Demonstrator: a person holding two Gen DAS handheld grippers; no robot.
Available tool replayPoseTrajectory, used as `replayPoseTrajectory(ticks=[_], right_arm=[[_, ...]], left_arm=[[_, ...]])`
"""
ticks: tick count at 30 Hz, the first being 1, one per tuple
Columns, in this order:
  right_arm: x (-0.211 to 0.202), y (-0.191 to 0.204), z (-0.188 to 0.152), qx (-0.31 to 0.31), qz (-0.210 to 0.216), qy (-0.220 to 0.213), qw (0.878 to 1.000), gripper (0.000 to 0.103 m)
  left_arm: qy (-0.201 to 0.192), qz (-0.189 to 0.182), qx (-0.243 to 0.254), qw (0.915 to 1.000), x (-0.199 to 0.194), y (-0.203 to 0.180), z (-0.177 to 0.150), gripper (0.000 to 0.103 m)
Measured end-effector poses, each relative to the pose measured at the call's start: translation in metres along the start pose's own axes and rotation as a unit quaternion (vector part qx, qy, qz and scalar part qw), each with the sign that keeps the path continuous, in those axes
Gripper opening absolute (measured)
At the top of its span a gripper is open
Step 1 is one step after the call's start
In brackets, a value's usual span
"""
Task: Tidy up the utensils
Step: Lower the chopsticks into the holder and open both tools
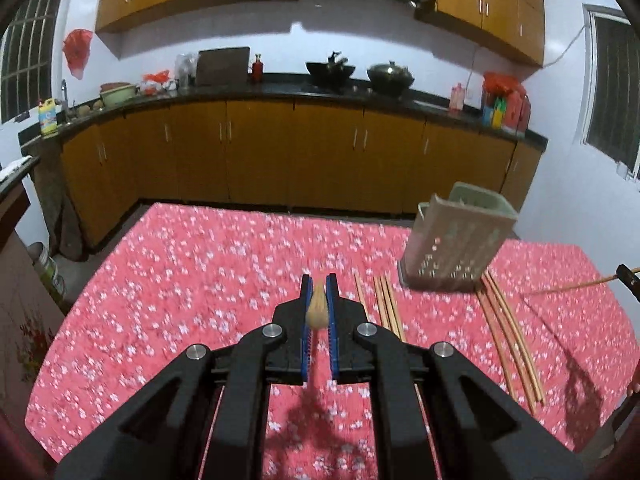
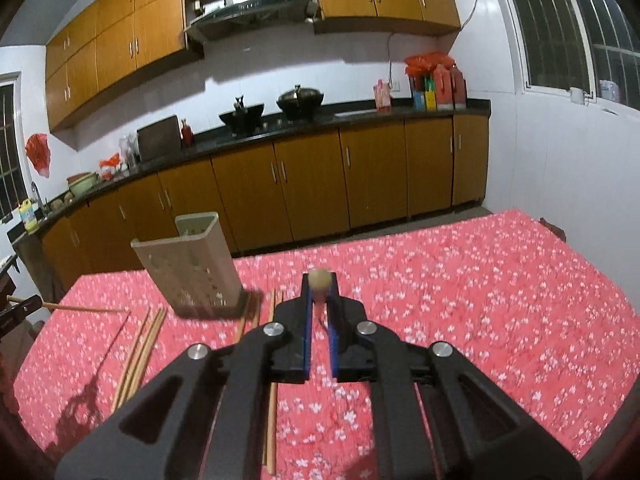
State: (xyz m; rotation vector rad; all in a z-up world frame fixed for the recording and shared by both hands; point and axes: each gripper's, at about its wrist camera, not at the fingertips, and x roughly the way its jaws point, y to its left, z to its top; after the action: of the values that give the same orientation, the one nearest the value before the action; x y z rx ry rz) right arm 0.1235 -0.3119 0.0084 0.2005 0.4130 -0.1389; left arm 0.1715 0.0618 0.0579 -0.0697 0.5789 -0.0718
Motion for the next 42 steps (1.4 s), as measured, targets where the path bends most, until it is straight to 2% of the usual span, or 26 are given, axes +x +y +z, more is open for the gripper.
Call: replayPoseTrajectory(ticks=[8, 13, 16, 19, 22, 25, 29, 32, 36, 42], right_arm=[[-0.006, 0.005, 0.035, 0.003, 0.006, -0.035, 0.999, 0.008], [-0.023, 0.013, 0.080, 0.020, 0.036, -0.088, 0.995, 0.008], [-0.036, 0.027, 0.111, 0.028, 0.067, -0.132, 0.989, 0.008], [-0.042, 0.040, 0.128, 0.033, 0.091, -0.162, 0.982, 0.008], [-0.038, 0.058, 0.140, 0.028, 0.111, -0.183, 0.976, 0.008], [-0.024, 0.071, 0.143, 0.021, 0.122, -0.178, 0.976, 0.008], [-0.002, 0.078, 0.139, 0.014, 0.119, -0.165, 0.979, 0.008], [0.018, 0.080, 0.134, 0.011, 0.116, -0.146, 0.982, 0.008], [0.041, 0.082, 0.126, 0.006, 0.117, -0.119, 0.986, 0.008], [0.063, 0.085, 0.108, 0.004, 0.120, -0.088, 0.989, 0.008]], left_arm=[[-0.025, 0.009, 0.004, 0.9996, -0.004, 0.002, 0.028, 0.007], [-0.060, 0.003, 0.005, 0.9982, -0.014, -0.004, 0.062, 0.007], [-0.090, -0.011, 0.007, 0.9959, -0.023, -0.015, 0.085, 0.007], [-0.129, -0.033, 0.001, 0.9911, -0.037, -0.030, 0.110, 0.007], [-0.181, -0.049, -0.008, 0.9823, -0.051, -0.048, 0.136, 0.007], [-0.226, -0.052, -0.010, 0.9726, -0.056, -0.066, 0.154, 0.007], [-0.258, -0.059, -0.017, 0.9641, -0.045, -0.091, 0.167, 0.007], [-0.258, -0.067, -0.024, 0.9635, -0.027, -0.104, 0.166, 0.007], [-0.241, -0.068, -0.033, 0.9675, 0.001, -0.111, 0.155, 0.007], [-0.182, -0.065, -0.042, 0.9803, 0.046, -0.105, 0.131, 0.007]])
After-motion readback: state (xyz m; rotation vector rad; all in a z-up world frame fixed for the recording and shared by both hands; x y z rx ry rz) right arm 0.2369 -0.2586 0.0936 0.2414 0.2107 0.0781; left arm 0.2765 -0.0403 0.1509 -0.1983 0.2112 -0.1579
